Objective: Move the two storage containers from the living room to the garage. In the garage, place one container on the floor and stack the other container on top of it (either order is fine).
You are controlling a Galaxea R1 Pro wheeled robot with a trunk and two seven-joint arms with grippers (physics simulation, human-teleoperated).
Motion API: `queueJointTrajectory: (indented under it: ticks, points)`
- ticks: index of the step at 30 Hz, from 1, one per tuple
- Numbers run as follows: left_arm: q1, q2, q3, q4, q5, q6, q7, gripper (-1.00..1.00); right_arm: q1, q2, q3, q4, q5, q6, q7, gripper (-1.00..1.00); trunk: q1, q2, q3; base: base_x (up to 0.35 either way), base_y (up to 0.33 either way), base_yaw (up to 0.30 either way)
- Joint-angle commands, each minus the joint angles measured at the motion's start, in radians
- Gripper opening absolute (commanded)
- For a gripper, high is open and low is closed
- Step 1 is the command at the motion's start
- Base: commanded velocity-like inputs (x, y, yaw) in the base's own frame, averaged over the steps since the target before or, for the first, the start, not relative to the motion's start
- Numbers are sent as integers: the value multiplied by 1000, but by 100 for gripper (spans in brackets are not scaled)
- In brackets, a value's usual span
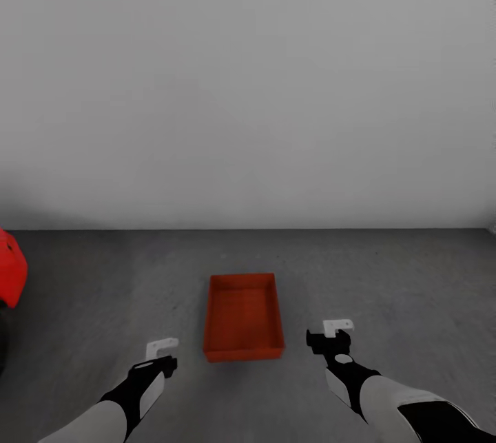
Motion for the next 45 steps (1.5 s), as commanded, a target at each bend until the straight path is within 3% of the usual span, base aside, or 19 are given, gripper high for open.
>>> queueJointTrajectory:
  ticks: [1,22,35,40,45]
  points:
    - [0,-1,4,-2,5,5,2,100,-1,0,8,2,1,-2,-7,100,-1,-1,-1,-346,0,0]
    - [0,1,2,4,4,-3,1,100,-1,0,8,11,2,-2,-6,100,-1,-1,-1,-342,0,0]
    - [0,8,1,49,9,-6,-9,100,4,-2,8,14,3,43,2,100,-1,-1,-1,-46,0,0]
    - [0,12,2,118,9,-6,-11,100,52,-10,7,14,2,58,2,100,-1,-1,-1,-2,0,0]
    - [2,36,1,206,10,-6,-13,100,121,-15,7,15,3,63,3,100,-1,-1,-1,0,0,0]
